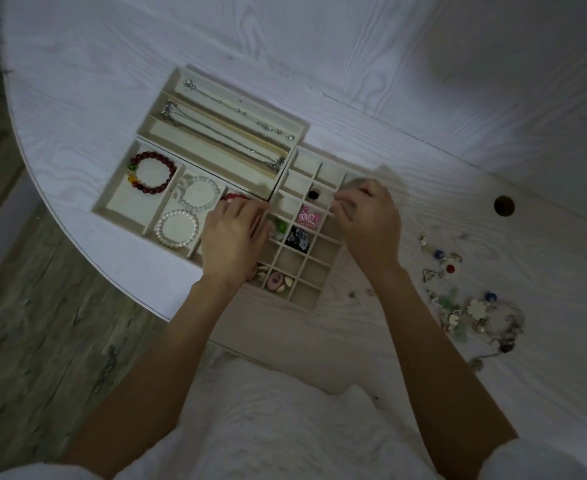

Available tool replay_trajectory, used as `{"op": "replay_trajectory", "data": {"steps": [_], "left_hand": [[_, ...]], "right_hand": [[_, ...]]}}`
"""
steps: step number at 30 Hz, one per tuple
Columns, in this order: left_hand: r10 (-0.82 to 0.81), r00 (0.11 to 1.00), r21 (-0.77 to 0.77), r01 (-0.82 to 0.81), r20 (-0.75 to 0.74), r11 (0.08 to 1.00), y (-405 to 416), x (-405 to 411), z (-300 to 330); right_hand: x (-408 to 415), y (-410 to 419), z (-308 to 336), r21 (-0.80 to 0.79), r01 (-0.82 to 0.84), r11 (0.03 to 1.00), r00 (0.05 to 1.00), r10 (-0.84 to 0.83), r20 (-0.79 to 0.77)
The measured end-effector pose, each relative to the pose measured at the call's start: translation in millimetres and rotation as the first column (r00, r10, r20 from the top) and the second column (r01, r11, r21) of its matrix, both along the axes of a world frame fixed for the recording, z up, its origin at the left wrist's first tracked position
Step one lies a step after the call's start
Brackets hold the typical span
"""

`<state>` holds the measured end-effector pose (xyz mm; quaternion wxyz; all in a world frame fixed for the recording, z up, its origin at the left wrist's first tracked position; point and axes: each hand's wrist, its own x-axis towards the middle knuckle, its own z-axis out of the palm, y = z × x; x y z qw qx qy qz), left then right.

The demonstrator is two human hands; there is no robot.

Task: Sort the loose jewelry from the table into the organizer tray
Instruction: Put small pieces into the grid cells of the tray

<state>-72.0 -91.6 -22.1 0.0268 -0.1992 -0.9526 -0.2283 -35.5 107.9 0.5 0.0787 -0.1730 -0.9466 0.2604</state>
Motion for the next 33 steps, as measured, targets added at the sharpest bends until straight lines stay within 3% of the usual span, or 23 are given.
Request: {"op": "replay_trajectory", "data": {"steps": [3, 7, 14, 21, 25, 28, 30, 33], "left_hand": [[-0.178, 0.984, 0.010, 0.178, -0.001, 0.984, 19, 14, 7], [-0.345, 0.932, -0.007, 0.348, 0.113, 0.938, 52, 47, 5], [-0.348, 0.933, -0.105, 0.356, 0.089, 0.929, 65, 69, -3], [-0.353, 0.931, -0.108, 0.363, 0.096, 0.926, 65, 69, 1], [-0.348, 0.934, -0.112, 0.356, 0.086, 0.928, 66, 69, 2], [-0.331, 0.941, -0.120, 0.337, 0.068, 0.934, 67, 71, 0], [-0.338, 0.940, -0.100, 0.340, 0.035, 0.935, 70, 73, 0], [-0.462, 0.879, 0.062, 0.458, 0.118, 0.887, 78, 78, 10]], "right_hand": [[48, 22, 0, -0.015, 0.062, 0.998, 0.998, -0.062, 0.012], [107, 44, -15, 0.021, 0.165, 0.986, 0.976, -0.166, 0.138], [106, 40, -30, 0.047, 0.116, 0.992, 0.977, -0.122, 0.175], [89, 52, -20, 0.005, 0.066, 0.998, 0.964, -0.065, 0.257], [98, 60, -20, 0.084, 0.003, 0.996, 0.951, -0.029, 0.307], [112, 62, -25, 0.054, 0.032, 0.998, 0.965, -0.045, 0.259], [117, 62, -22, 0.019, -0.037, 0.999, 0.978, 0.032, 0.207], [122, 61, -1, 0.013, -0.158, 0.987, 0.985, 0.157, 0.070]]}}
